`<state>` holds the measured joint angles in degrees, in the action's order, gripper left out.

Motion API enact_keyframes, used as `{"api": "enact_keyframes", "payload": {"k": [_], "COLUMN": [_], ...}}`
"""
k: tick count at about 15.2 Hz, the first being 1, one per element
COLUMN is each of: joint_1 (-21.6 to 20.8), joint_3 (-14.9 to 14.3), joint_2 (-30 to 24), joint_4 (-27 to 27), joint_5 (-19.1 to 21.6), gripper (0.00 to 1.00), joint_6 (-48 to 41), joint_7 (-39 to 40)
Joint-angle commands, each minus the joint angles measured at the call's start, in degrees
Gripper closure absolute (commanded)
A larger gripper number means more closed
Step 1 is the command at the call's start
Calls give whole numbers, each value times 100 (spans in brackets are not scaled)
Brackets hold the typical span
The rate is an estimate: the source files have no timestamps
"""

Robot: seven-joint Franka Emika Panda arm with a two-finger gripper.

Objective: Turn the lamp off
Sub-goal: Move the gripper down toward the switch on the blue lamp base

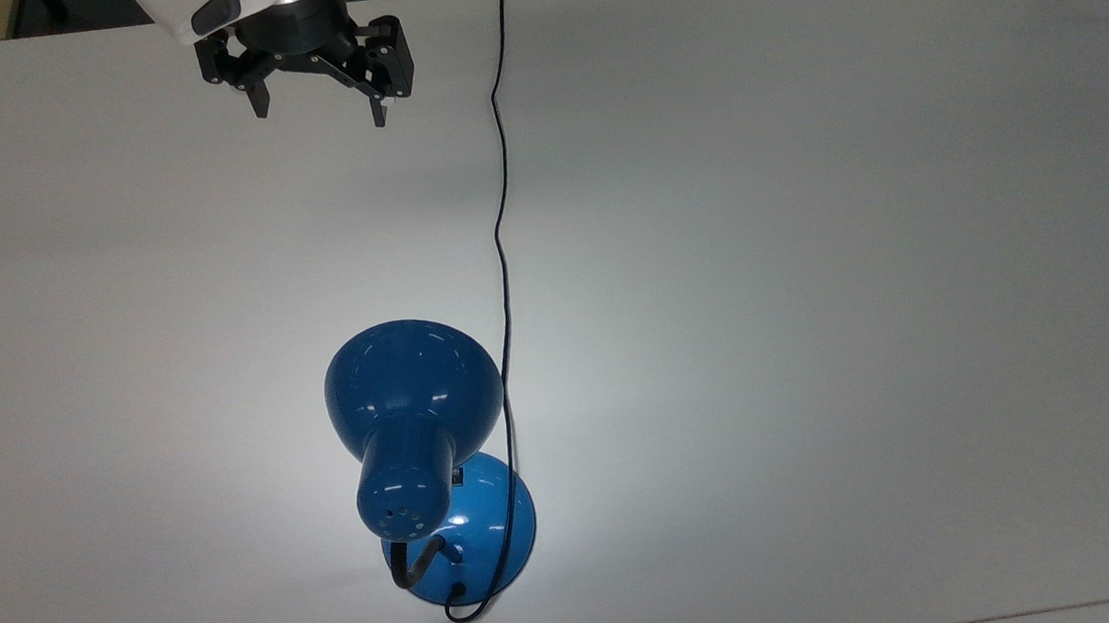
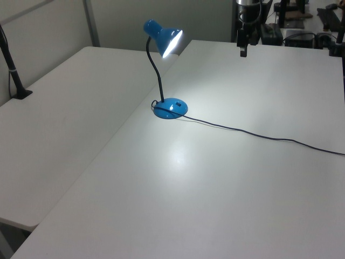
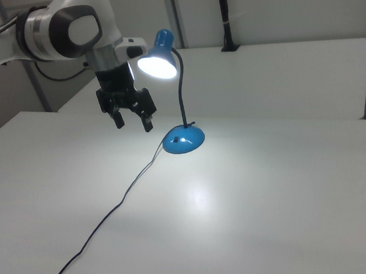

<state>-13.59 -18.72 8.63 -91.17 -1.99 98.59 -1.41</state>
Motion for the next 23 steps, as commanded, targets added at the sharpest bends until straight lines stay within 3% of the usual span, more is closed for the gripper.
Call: {"api": "enact_keyframes", "payload": {"k": [1, 8, 9, 14, 16, 23], "joint_1": [5, -12, 14, -12, -38, -73], "joint_3": [-44, -27, -18, 9, 17, 35], "joint_2": [-81, 68, 77, 437, 691, 1562], "joint_4": [-50, -41, -50, -50, -50, 249], "joint_5": [-73, -91, -30, 216, 322, 692], "gripper": [0, 0, 5, 82, 100, 100], "joint_6": [-59, 204, 353, 1091, 1644, 2981], "joint_7": [88, 123, 175, 413, 413, -69]}}
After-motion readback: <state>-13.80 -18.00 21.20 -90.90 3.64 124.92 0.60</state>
